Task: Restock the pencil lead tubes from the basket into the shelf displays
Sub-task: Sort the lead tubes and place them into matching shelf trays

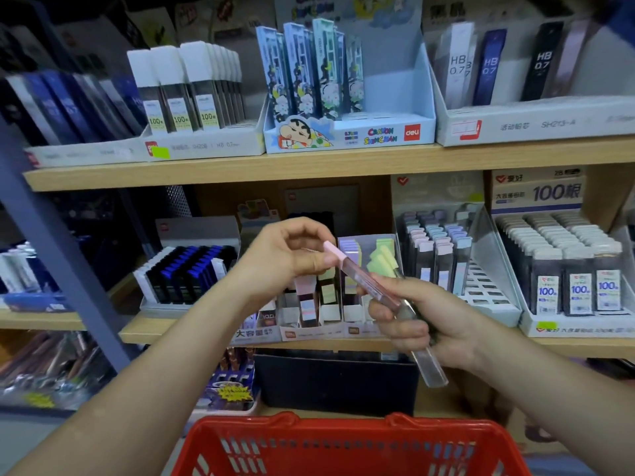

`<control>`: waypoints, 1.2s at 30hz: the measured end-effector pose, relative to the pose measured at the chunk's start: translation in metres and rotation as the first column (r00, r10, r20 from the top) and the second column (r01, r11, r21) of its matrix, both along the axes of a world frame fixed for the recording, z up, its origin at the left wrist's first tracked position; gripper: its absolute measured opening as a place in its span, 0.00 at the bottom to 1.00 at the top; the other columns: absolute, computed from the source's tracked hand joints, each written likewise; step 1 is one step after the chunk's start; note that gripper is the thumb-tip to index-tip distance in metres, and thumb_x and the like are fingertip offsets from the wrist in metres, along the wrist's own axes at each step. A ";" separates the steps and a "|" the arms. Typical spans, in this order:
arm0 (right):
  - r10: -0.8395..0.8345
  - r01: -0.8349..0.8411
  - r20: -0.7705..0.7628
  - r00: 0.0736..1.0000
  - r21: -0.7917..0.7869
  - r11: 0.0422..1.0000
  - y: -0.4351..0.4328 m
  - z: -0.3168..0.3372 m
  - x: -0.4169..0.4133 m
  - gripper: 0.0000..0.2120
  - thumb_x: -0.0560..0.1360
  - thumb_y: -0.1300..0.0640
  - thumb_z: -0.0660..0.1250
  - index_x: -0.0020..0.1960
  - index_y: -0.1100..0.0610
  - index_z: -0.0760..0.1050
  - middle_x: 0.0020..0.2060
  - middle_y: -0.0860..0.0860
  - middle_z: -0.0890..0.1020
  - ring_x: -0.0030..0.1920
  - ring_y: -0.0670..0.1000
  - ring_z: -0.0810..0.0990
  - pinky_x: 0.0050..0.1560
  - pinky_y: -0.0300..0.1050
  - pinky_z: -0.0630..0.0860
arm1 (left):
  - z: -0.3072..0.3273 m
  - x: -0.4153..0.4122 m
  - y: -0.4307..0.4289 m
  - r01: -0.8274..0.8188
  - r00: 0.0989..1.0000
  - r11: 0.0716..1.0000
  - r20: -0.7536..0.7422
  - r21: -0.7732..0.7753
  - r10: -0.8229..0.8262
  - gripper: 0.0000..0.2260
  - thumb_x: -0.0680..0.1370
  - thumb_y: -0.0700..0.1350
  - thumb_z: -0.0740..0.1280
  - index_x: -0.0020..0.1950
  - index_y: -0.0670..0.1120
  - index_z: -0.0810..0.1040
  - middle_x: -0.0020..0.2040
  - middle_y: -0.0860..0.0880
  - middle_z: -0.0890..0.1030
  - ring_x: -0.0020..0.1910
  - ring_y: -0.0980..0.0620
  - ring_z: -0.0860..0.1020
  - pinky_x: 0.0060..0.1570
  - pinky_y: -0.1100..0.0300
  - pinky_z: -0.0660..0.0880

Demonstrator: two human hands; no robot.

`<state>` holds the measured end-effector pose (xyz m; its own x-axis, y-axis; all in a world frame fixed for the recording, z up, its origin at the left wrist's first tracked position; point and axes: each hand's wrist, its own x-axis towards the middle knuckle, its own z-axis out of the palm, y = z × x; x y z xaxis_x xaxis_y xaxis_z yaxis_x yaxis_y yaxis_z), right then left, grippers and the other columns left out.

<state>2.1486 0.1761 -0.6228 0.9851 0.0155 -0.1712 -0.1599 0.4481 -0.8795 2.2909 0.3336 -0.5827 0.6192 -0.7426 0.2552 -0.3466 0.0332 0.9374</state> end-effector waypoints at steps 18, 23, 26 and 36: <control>-0.304 0.299 -0.057 0.951 -0.073 0.951 -0.018 -0.003 0.002 0.13 0.72 0.72 0.56 0.52 0.63 0.73 0.33 0.53 0.72 0.25 0.46 0.66 0.21 0.36 0.63 | 0.012 0.004 -0.012 -0.382 0.906 0.915 0.144 -0.129 0.398 0.11 0.72 0.36 0.73 0.45 0.53 0.83 0.43 0.52 0.85 0.45 0.57 0.83 0.45 0.66 0.78; -0.300 0.304 -0.074 0.951 0.043 0.952 -0.027 -0.001 -0.005 0.19 0.71 0.75 0.53 0.57 0.67 0.73 0.35 0.60 0.78 0.29 0.50 0.73 0.24 0.39 0.73 | 0.014 -0.010 -0.045 -0.337 0.810 0.930 0.458 -0.145 0.365 0.10 0.74 0.37 0.72 0.50 0.50 0.85 0.45 0.56 0.83 0.46 0.63 0.80 0.51 0.71 0.74; -0.296 0.300 -0.066 0.953 0.051 0.953 -0.030 -0.003 -0.009 0.19 0.72 0.77 0.53 0.58 0.67 0.74 0.39 0.62 0.80 0.32 0.51 0.75 0.27 0.39 0.75 | 0.011 -0.011 -0.060 -0.299 0.698 0.950 0.659 -0.090 0.282 0.10 0.75 0.37 0.71 0.53 0.47 0.85 0.48 0.51 0.84 0.49 0.58 0.79 0.55 0.68 0.72; -0.167 0.168 -0.016 0.986 0.071 0.983 -0.025 -0.004 -0.018 0.19 0.73 0.80 0.59 0.59 0.66 0.74 0.39 0.60 0.80 0.38 0.56 0.83 0.38 0.45 0.82 | -0.009 0.008 -0.093 -0.431 0.642 0.865 0.761 0.259 0.092 0.10 0.77 0.42 0.68 0.58 0.49 0.82 0.53 0.49 0.83 0.53 0.50 0.80 0.56 0.57 0.76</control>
<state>2.1303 0.1513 -0.6266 0.9731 -0.1369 -0.1851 -0.0857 0.5309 -0.8431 2.2991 0.2402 -0.5913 0.5555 -0.7111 0.4310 -0.8314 -0.4664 0.3020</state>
